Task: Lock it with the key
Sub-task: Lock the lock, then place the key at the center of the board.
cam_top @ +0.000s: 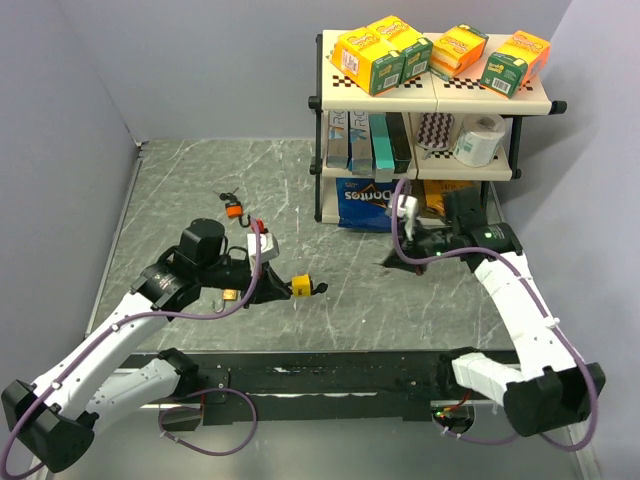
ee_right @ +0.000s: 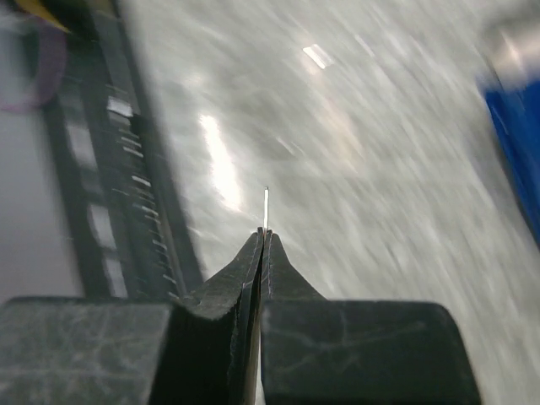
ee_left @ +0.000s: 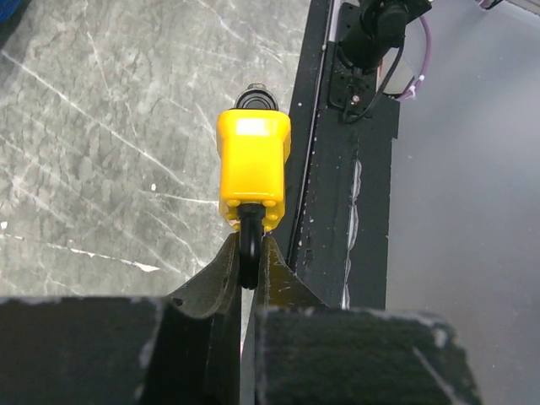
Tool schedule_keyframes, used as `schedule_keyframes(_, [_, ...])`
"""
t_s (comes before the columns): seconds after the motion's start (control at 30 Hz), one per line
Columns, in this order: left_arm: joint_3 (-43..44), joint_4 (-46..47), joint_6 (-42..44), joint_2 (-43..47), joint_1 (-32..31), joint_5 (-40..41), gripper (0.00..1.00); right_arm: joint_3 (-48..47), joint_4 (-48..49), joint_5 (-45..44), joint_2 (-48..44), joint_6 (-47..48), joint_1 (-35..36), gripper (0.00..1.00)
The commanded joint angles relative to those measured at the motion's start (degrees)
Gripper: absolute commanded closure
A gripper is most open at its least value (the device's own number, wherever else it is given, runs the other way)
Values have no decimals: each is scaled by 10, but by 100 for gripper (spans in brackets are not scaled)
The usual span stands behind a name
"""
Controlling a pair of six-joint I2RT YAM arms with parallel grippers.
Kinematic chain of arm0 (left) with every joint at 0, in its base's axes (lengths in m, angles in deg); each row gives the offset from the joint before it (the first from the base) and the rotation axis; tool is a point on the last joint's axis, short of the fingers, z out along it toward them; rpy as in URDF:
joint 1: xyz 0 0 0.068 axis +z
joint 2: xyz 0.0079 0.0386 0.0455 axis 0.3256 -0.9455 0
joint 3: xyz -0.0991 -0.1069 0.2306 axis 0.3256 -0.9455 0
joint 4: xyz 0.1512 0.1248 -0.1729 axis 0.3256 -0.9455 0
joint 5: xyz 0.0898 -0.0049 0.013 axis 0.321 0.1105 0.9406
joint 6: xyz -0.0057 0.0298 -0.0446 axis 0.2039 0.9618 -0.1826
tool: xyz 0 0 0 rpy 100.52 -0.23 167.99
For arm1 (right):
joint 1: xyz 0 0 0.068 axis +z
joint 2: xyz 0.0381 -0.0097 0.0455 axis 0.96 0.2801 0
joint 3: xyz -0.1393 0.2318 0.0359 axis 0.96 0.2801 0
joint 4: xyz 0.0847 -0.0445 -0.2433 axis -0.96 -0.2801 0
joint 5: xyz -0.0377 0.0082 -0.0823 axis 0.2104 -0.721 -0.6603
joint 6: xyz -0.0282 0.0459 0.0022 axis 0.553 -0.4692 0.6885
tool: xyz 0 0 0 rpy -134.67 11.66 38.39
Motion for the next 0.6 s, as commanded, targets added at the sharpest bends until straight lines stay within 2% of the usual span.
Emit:
schedule_keyframes(0.0, [-6, 38, -3, 10, 3, 2, 99, 76, 2, -80, -15, 116, -116, 100])
schedule_keyframes(0.1, [-6, 44, -5, -3, 2, 15, 99, 119, 48, -110, 1, 155, -202, 100])
schedule_keyframes(0.3, [5, 58, -27, -32, 3, 53, 99, 164, 165, -183, 71, 185, -308, 100])
schedule_keyframes(0.57, [18, 63, -81, -43, 2, 148, 99, 170, 258, -229, 175, 242, -369, 100])
